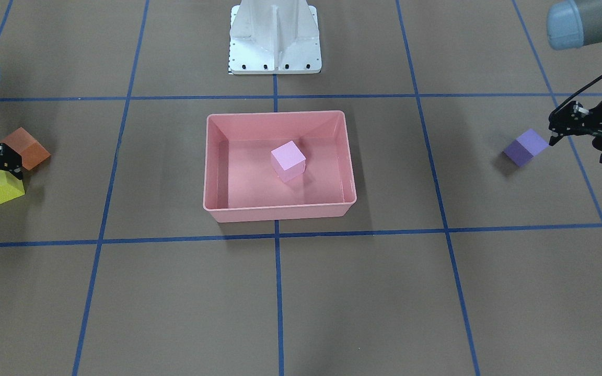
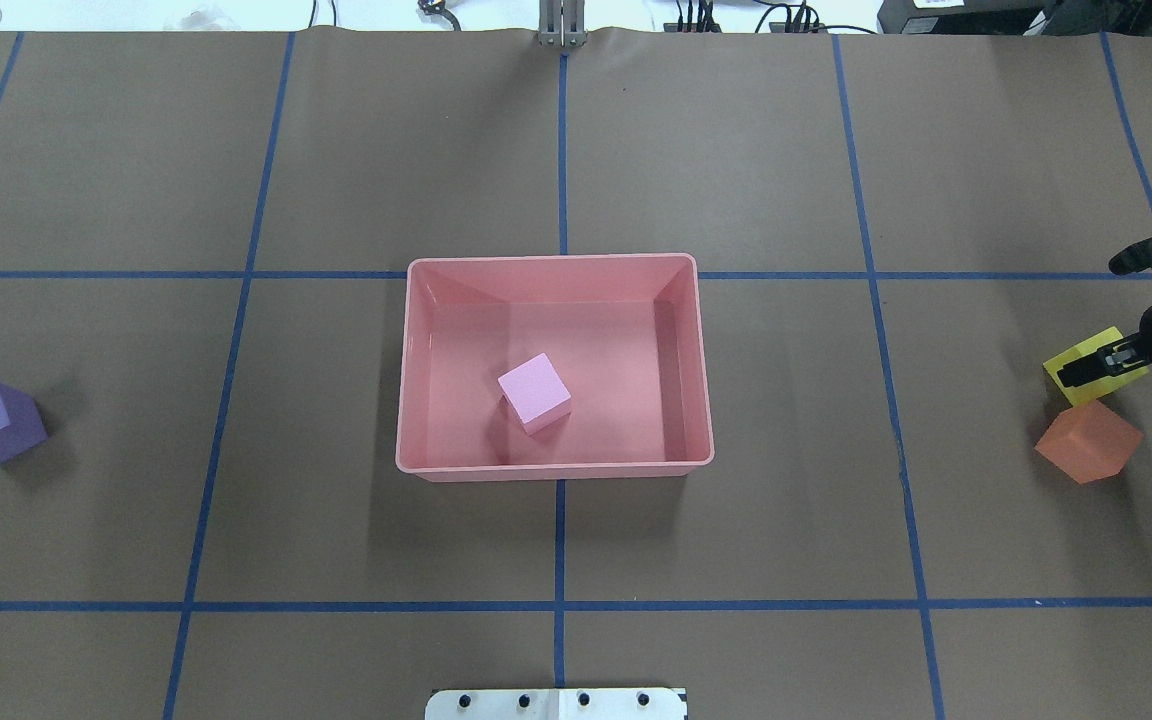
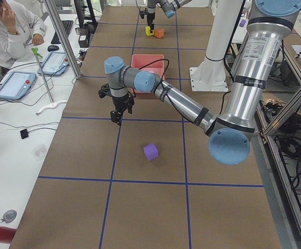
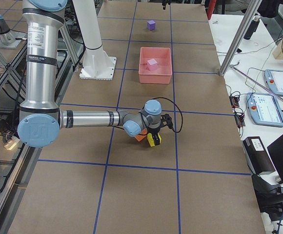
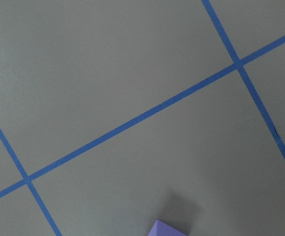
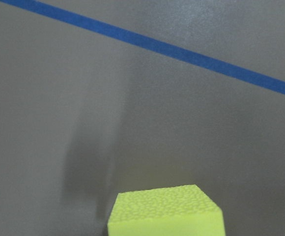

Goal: Place blocks into pink bin with both arms
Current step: 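Withdraw the left gripper while the right gripper descends onto the yellow cube, then carry the yellow cube with the right gripper into the bin, release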

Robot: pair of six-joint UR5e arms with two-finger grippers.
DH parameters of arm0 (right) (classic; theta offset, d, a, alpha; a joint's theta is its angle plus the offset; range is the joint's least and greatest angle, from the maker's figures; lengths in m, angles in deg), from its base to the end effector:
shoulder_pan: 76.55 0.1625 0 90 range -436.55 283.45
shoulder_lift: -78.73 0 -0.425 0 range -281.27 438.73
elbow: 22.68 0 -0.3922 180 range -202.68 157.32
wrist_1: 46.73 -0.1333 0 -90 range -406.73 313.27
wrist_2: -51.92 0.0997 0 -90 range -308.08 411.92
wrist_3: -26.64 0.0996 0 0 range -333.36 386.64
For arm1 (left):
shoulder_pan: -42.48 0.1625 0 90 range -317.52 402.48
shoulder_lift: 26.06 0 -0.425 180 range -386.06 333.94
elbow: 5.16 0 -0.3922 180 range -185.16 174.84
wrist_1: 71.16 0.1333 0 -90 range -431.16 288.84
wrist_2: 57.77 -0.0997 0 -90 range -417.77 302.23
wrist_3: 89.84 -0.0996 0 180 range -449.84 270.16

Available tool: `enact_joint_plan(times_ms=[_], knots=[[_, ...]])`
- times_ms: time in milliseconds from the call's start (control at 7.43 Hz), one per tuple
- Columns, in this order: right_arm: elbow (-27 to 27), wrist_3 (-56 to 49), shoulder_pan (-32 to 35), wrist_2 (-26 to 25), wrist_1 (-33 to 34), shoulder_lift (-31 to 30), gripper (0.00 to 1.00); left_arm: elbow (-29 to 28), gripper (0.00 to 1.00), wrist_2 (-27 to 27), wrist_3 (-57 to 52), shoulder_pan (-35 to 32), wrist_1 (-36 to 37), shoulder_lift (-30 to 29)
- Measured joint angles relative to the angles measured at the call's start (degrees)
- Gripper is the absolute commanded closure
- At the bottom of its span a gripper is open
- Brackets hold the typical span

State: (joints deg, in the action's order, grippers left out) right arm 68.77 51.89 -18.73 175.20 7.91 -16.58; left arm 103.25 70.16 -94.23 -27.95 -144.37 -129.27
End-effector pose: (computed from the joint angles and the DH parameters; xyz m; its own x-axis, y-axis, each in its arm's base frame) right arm -0.1893 -0.4486 0.6310 0.6956 -0.3143 0.6460 0.1740 0.9461 0.2730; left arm 0.1155 -0.5401 0.4211 0.6637 0.4810 -0.5729 -0.3757 0.8766 0.3007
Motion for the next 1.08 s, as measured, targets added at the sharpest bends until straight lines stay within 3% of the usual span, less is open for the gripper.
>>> enact_joint_plan(times_ms=[404,538,1077], knots=[[0.42,0.26,-0.17,0.91,1.41,2.28,1.00,-1.02,0.00,0.01,-0.05,-2.79,0.00,1.42],[1.09,0.30,0.35,1.84,4.83,4.84,1.00,-2.44,0.00,-0.18,-0.30,-5.43,-0.26,2.96],[12.08,9.90,-0.54,3.97,30.65,20.64,1.00,-5.47,0.00,0.00,-0.13,-9.02,-5.18,6.57]])
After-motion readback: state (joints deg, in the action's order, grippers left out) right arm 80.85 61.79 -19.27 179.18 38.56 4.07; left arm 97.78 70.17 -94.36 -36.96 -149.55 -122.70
